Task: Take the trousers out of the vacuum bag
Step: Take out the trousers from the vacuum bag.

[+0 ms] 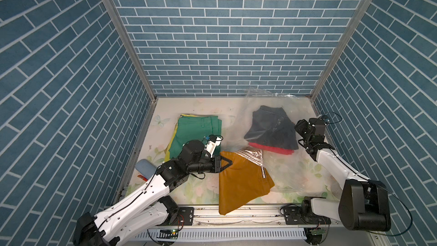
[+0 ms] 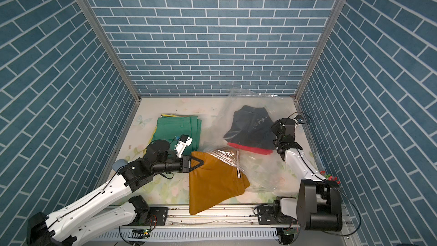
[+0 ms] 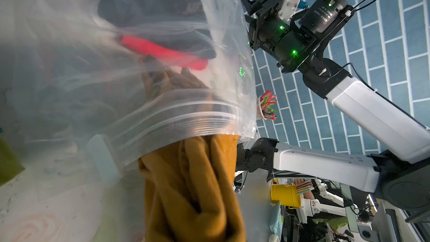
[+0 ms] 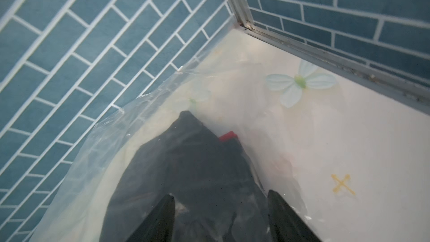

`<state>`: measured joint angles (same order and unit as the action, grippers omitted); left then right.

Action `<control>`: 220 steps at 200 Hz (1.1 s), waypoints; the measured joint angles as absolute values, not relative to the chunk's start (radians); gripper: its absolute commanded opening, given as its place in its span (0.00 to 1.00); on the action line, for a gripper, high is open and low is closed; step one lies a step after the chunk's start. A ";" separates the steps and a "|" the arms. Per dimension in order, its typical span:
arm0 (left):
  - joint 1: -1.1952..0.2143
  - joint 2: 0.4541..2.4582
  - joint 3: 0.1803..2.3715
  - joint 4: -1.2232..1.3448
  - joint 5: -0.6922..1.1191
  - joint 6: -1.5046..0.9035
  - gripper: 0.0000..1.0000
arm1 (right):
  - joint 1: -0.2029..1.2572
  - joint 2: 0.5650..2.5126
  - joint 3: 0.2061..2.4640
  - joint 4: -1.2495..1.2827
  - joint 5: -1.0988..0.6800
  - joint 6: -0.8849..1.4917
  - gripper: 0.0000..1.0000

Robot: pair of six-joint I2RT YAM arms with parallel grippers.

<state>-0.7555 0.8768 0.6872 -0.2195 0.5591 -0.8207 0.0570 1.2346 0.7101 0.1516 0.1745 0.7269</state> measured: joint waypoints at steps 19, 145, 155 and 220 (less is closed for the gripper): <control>-0.744 0.913 0.728 -0.226 0.574 -0.807 0.00 | 0.106 1.180 0.737 0.109 0.165 0.662 0.80; -0.700 1.086 0.764 -0.069 0.455 -1.019 0.00 | 0.591 0.746 0.823 -0.269 -0.066 0.518 0.78; -0.700 1.086 0.764 -0.059 0.424 -1.040 0.00 | 0.629 0.722 0.820 -0.295 -0.070 0.539 0.78; -0.701 1.079 0.729 0.016 0.260 -1.155 0.00 | 0.855 0.671 0.731 -0.376 -0.051 0.634 0.79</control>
